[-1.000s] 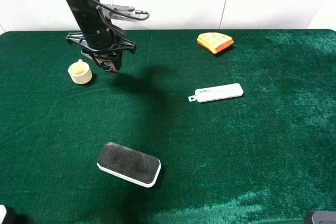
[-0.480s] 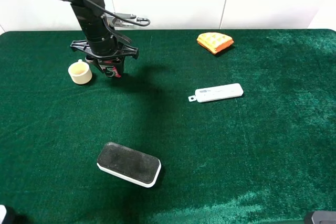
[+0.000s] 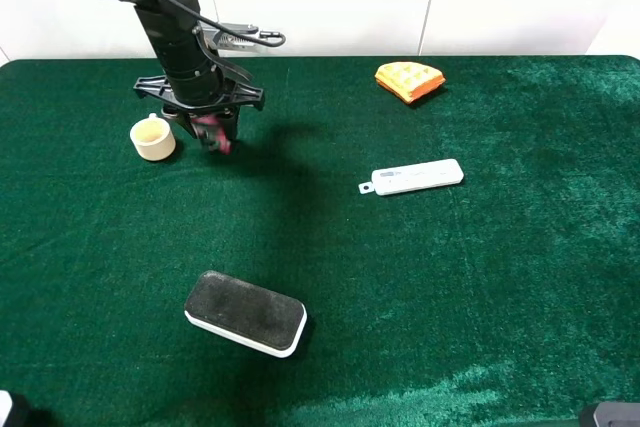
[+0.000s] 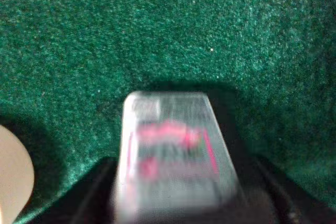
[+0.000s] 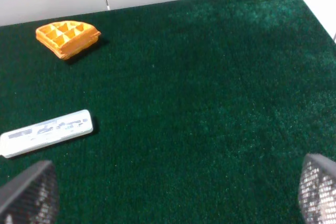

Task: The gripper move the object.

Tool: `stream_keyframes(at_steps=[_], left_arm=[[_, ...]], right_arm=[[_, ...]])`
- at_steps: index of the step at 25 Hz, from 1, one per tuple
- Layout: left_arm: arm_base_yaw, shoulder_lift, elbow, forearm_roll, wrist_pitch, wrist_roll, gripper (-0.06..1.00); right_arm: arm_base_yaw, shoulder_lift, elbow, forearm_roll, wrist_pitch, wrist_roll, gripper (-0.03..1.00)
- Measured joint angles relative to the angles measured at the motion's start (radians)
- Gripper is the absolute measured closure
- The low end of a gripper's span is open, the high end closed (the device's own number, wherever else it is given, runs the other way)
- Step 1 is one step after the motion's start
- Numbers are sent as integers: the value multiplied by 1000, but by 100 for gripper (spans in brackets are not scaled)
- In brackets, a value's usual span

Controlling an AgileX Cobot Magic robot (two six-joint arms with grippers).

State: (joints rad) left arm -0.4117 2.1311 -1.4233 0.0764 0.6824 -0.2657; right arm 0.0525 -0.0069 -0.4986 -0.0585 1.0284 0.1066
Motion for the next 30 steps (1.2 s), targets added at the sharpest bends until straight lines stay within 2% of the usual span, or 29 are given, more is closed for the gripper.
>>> stream_keyframes(at_steps=[6,9,15,23,30], left_arm=[[0,0,0,0,-10,0,7],[0,0,0,0,-11,0,0],[0,0,-25,0,12,0,-2],[0,-18,-149,-1,200,27,-3],[0,-133,-163,-10,321,52,-3]], right_arm=[[0,0,0,0,0,0,27],[0,0,0,0,0,0,27],[0,0,0,-1,0,0,27],[0,0,0,0,0,0,27],[0,0,0,0,0,0,27]])
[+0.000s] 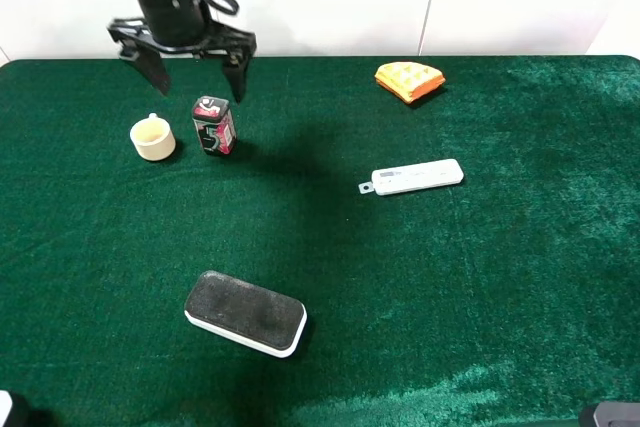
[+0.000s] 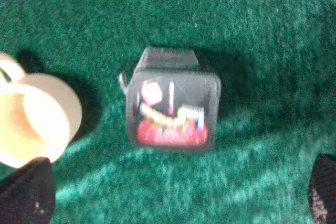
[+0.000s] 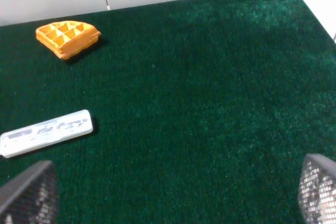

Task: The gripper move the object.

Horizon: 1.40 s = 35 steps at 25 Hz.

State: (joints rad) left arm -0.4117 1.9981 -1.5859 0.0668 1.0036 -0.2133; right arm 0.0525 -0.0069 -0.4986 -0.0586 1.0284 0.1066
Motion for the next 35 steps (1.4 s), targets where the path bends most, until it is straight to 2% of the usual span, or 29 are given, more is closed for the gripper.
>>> stream_keyframes(at_steps=[9,18,24,35], left_arm=[[0,-168,0,0,154,72,-3],[0,-351,12,-1,157,136,-3],[0,-523,148,-6,157,149,-3],[0,-959,440,-11,159,180,-3]], right_arm=[[0,0,0,0,0,0,27],[0,0,0,0,0,0,27],[0,0,0,0,0,0,27],[0,0,0,0,0,0,27]])
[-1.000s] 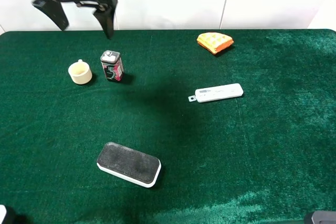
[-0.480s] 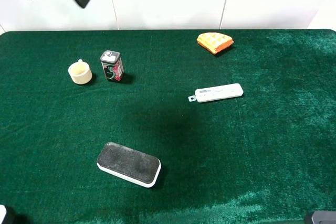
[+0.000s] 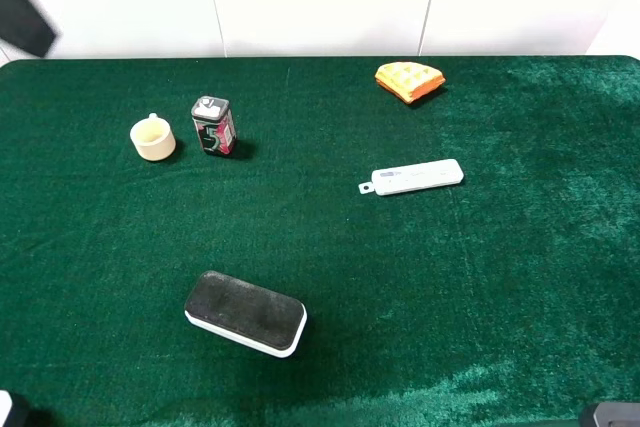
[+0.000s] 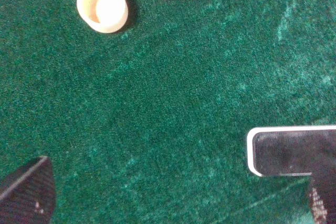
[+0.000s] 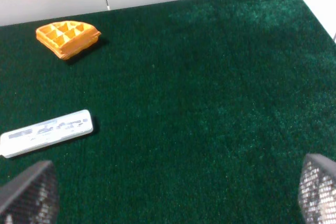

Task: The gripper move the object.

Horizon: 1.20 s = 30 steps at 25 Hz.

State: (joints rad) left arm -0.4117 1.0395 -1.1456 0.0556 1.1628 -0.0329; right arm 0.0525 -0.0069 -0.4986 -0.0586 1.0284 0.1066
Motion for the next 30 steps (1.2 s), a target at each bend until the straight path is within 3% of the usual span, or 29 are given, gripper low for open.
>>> stream_keyframes(at_steps=[11,21,30], left_arm=[[14,-411,205,-37,1,22,-3],[224,-698,474,-73,0,24,-3],[367,-1001,642,-124,-90,171,-3]], right_arm=[[0,0,0,-1,0,0,27],[0,0,0,-1,0,0,27],[0,0,0,-1,0,0,27]])
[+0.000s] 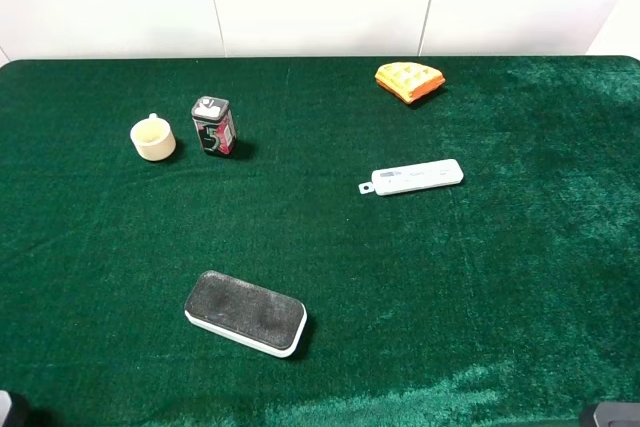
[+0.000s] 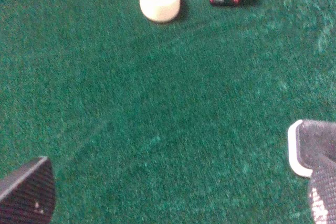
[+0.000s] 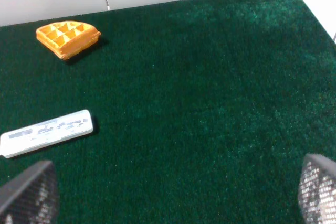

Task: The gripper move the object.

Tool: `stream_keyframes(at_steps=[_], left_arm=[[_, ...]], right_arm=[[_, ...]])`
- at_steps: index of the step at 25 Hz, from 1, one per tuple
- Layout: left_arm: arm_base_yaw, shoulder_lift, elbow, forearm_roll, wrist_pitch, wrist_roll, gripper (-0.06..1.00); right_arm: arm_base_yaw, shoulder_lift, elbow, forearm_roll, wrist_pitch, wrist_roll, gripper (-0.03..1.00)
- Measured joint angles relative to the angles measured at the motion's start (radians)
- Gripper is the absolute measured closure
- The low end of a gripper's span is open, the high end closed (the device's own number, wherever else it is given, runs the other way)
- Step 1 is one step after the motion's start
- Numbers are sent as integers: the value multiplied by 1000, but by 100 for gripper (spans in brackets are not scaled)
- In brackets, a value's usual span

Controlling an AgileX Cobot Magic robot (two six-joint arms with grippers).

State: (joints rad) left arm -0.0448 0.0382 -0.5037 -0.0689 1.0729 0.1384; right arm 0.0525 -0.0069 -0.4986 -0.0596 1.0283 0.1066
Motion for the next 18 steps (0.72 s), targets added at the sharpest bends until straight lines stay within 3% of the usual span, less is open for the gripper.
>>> stream_keyframes(at_steps=[18], left_arm=[[6,-44,0,-4,-5,10,-3]], right_arm=[[0,0,0,3,0,0,27]])
